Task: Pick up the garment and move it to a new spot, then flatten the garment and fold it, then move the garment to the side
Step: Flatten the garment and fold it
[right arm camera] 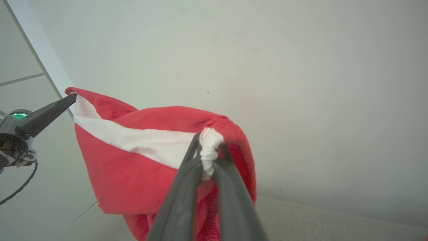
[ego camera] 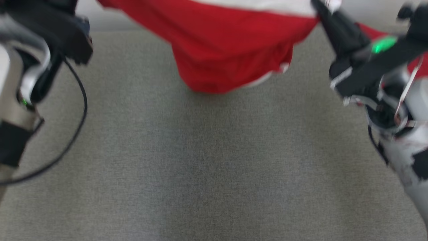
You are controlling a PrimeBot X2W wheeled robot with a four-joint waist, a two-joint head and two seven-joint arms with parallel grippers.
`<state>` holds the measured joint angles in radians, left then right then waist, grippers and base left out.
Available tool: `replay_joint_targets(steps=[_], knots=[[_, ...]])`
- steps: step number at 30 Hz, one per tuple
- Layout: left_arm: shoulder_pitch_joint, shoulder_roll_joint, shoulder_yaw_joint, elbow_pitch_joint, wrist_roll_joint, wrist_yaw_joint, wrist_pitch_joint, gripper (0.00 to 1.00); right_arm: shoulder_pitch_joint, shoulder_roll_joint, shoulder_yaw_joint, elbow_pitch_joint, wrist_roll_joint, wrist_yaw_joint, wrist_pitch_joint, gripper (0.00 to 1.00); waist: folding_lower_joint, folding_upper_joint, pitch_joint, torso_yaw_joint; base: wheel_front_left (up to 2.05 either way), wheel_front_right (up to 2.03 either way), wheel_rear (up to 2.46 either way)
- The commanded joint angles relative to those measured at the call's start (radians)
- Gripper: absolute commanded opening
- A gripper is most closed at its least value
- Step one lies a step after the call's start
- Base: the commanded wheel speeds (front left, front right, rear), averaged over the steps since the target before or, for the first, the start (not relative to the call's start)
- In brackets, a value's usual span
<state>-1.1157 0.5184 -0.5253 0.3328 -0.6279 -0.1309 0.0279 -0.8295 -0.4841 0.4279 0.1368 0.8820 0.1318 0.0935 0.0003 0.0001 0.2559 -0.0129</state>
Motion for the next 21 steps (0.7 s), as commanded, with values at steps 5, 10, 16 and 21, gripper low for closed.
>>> replay_joint_targets(steps=[5, 10, 16, 21], knots=[[-0.261, -0.002, -0.071, 0.152, -0.076, 0.002, -0.014, 0.0, -0.273, 0.065, -0.045, 0.119, 0.094, -0.003, 0.093, 0.0, -0.0003, -0.0001, 0.168, -0.008, 0.0, 0.0, 0.0], [-0.455, -0.019, -0.104, 0.274, -0.125, 0.002, -0.04, 0.0, -0.481, 0.094, -0.045, 0.244, 0.077, -0.003, 0.13, 0.0, -0.0003, -0.0001, 0.226, -0.01, 0.0, 0.0, 0.0], [-0.627, -0.032, -0.155, 0.378, -0.164, 0.002, -0.088, 0.0, -0.667, 0.123, -0.012, 0.361, 0.047, -0.003, 0.123, 0.0, -0.0003, -0.0001, 0.27, -0.023, 0.0, 0.0, 0.0], [-0.688, -0.044, -0.186, 0.43, -0.206, 0.002, -0.135, 0.0, -0.734, 0.125, 0.008, 0.417, 0.042, -0.003, 0.099, 0.0, -0.0003, -0.0001, 0.287, -0.026, 0.0, 0.0, 0.0]])
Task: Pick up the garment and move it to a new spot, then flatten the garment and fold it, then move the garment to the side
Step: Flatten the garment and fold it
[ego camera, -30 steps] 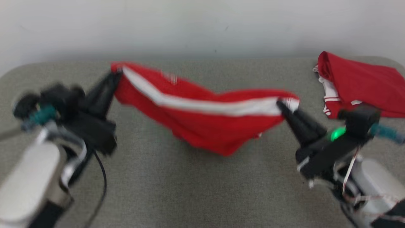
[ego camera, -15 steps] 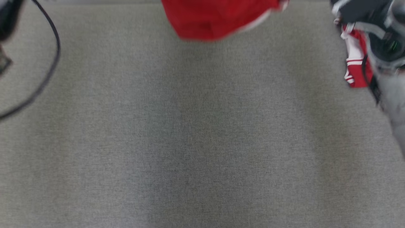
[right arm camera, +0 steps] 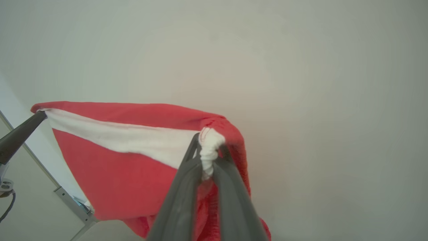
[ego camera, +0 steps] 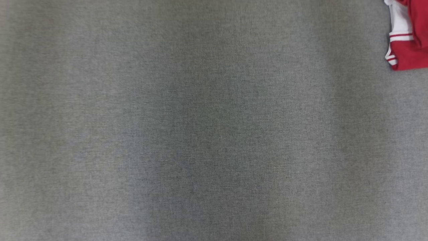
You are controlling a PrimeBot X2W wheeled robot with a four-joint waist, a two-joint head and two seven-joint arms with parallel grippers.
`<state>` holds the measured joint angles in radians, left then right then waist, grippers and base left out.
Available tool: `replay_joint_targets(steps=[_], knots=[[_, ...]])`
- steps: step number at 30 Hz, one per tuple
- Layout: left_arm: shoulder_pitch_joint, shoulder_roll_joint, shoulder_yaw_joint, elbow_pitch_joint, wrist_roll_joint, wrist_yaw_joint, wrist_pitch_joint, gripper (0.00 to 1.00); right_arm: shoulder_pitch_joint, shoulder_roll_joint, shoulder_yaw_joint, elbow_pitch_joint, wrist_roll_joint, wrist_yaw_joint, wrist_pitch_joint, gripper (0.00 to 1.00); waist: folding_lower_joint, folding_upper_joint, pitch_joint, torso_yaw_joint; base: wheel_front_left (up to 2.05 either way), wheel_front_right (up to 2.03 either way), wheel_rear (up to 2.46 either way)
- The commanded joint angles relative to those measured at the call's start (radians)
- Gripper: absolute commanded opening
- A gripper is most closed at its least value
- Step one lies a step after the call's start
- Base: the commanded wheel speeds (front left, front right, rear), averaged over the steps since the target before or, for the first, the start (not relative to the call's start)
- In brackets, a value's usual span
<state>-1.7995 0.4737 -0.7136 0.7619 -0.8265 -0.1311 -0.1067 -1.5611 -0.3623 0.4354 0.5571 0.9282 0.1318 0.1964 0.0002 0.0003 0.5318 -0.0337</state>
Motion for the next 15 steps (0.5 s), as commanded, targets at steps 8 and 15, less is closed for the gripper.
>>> replay_joint_targets(steps=[8, 15], knots=[[0.048, -0.008, -0.104, 0.013, -0.081, 0.002, -0.093, 0.0, 0.041, -0.036, 0.082, 0.004, 0.035, -0.003, -0.055, 0.0, -0.0002, -0.0003, 0.013, 0.007, 0.0, 0.0, 0.0], [0.236, 0.022, -0.139, -0.054, -0.15, 0.002, -0.15, 0.0, 0.227, -0.111, 0.162, -0.085, 0.11, -0.003, -0.091, 0.0, -0.0002, -0.0003, -0.052, 0.014, 0.0, 0.0, 0.0]])
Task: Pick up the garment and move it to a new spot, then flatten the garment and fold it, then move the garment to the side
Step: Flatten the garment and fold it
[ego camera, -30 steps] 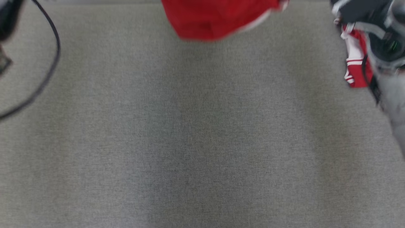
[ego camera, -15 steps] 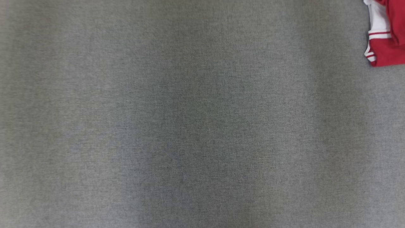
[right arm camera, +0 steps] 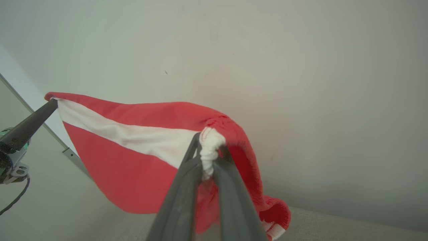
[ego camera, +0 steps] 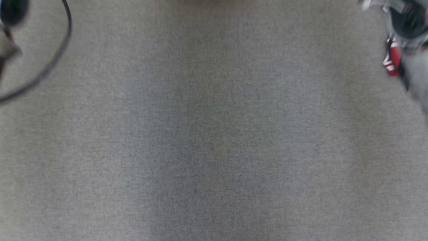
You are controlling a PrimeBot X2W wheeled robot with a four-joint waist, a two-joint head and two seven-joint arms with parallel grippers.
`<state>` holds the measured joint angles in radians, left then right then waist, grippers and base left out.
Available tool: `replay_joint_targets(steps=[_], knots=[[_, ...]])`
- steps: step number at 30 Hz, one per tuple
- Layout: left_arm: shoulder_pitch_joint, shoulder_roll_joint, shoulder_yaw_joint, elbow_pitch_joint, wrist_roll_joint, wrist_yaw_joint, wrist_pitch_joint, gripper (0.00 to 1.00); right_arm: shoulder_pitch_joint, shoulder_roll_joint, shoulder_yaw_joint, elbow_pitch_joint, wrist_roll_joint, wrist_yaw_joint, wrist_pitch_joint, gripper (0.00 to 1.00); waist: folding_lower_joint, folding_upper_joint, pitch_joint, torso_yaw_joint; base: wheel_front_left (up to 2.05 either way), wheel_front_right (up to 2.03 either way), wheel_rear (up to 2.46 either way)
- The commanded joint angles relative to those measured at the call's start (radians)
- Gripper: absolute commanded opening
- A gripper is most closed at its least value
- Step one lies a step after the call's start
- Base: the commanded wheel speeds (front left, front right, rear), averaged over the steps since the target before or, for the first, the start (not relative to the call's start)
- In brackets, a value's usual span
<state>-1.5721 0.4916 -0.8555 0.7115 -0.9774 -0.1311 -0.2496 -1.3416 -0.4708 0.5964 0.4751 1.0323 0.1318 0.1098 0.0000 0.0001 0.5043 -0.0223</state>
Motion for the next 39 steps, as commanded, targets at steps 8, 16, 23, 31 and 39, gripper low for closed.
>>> replay_joint_targets(steps=[8, 16, 23, 31, 39], knots=[[0.398, 0.044, 0.111, -0.207, -0.018, 0.039, -0.016, 0.0, 0.318, -0.083, 0.074, -0.175, 0.104, -0.003, -0.044, 0.0, 0.0, -0.0001, -0.134, 0.011, 0.0, 0.0, 0.0], [0.925, 0.066, 0.219, -0.479, 0.03, 0.139, -0.014, 0.0, 0.645, -0.159, 0.121, -0.313, 0.153, -0.003, -0.105, 0.0, 0.0, -0.0001, -0.23, 0.032, 0.0, 0.0, 0.0], [1.25, 0.029, 0.312, -0.551, 0.073, 0.174, -0.014, 0.0, 0.857, -0.212, 0.193, -0.388, 0.147, -0.003, -0.131, 0.0, 0.0, -0.0001, -0.298, 0.032, 0.0, 0.0, 0.0], [1.461, -0.056, 0.403, -0.534, 0.159, 0.143, -0.015, 0.0, 1.021, -0.239, 0.234, -0.379, 0.127, -0.003, -0.169, 0.0, 0.0, -0.0001, -0.343, 0.028, 0.0, 0.0, 0.0], [1.595, -0.178, 0.476, -0.478, 0.28, 0.091, -0.015, 0.0, 1.161, -0.234, 0.245, -0.366, 0.103, -0.003, -0.208, 0.0, 0.0, -0.0001, -0.375, 0.024, 0.0, 0.0, 0.0]])
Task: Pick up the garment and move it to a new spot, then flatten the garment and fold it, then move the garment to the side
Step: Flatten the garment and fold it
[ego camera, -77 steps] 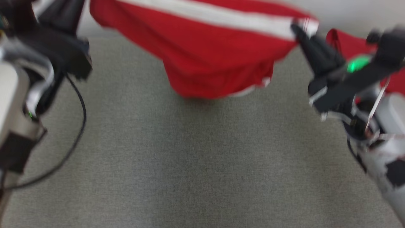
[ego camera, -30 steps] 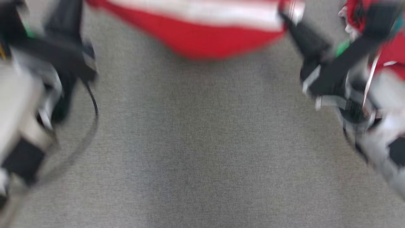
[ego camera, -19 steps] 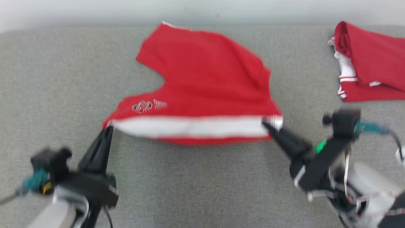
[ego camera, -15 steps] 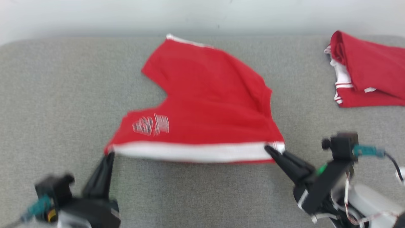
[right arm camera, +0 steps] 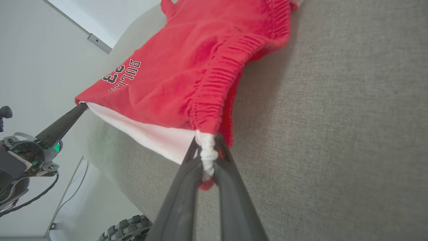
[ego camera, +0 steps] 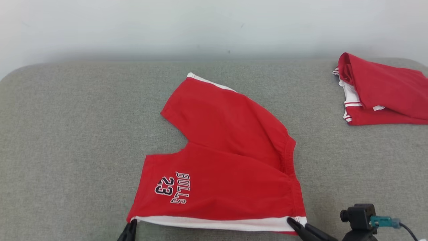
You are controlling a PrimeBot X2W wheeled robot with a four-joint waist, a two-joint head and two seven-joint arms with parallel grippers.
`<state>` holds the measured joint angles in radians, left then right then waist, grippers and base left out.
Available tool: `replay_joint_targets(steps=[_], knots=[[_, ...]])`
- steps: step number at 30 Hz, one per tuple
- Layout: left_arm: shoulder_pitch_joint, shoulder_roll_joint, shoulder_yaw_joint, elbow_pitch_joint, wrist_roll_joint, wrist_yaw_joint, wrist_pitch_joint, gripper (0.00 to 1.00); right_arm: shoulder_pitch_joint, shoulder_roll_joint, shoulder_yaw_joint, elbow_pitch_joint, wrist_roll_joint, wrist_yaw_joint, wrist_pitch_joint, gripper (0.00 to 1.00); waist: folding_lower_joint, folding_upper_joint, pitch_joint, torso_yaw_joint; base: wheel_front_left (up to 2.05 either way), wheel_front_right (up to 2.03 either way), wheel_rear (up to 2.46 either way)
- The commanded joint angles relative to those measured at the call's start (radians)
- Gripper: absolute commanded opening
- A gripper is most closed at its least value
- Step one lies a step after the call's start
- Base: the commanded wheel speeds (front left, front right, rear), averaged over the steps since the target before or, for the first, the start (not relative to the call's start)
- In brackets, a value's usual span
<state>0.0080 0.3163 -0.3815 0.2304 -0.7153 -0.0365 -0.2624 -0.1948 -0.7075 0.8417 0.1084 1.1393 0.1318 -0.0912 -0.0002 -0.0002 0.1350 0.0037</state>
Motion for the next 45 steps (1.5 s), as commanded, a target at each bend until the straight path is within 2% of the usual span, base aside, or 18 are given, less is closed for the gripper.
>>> replay_joint_targets(steps=[1, 8, 20, 27, 34, 39, 45], knots=[[0.021, -0.006, 0.008, 0.012, 0.032, -0.006, -0.002, 0.0, 0.019, 0.011, 0.003, 0.004, -0.011, -0.003, -0.007, 0.0, 0.0002, 0.0002, -0.007, -0.004, 0.0, 0.0, 0.0], [0.023, -0.047, 0.066, 0.055, 0.092, -0.043, -0.002, 0.0, 0.019, 0.039, 0.012, 0.033, -0.076, -0.003, -0.01, 0.0, 0.0002, 0.0002, -0.024, -0.004, 0.0, 0.0, 0.0], [0.017, -0.09, 0.108, 0.091, 0.165, -0.068, -0.002, 0.0, 0.008, 0.064, 0.019, 0.077, -0.166, -0.003, -0.031, 0.0, 0.0002, 0.0002, -0.042, 0.001, 0.0, 0.0, 0.0], [-0.006, -0.1, 0.133, 0.09, 0.204, -0.082, -0.002, 0.0, -0.007, 0.08, 0.005, 0.077, -0.181, -0.003, -0.06, 0.0, 0.0002, 0.0002, -0.044, -0.004, 0.0, 0.0, 0.0], [-0.034, -0.098, 0.154, 0.05, 0.217, -0.086, -0.002, 0.0, -0.017, 0.089, -0.013, 0.055, -0.145, -0.003, -0.069, 0.0, 0.0002, 0.0002, -0.04, -0.003, 0.0, 0.0, 0.0], [-0.104, -0.054, 0.142, 0.013, 0.236, -0.09, 0.009, 0.0, -0.049, 0.09, -0.034, 0.023, -0.085, -0.003, -0.051, 0.0, 0.0002, 0.0002, -0.037, -0.001, 0.0, 0.0, 0.0], [-0.28, 0.043, 0.114, -0.055, 0.233, -0.095, 0.089, 0.0, -0.154, 0.065, -0.075, -0.038, -0.01, -0.003, -0.011, 0.0, 0.0002, 0.0002, -0.021, -0.011, 0.0, 0.0, 0.0]])
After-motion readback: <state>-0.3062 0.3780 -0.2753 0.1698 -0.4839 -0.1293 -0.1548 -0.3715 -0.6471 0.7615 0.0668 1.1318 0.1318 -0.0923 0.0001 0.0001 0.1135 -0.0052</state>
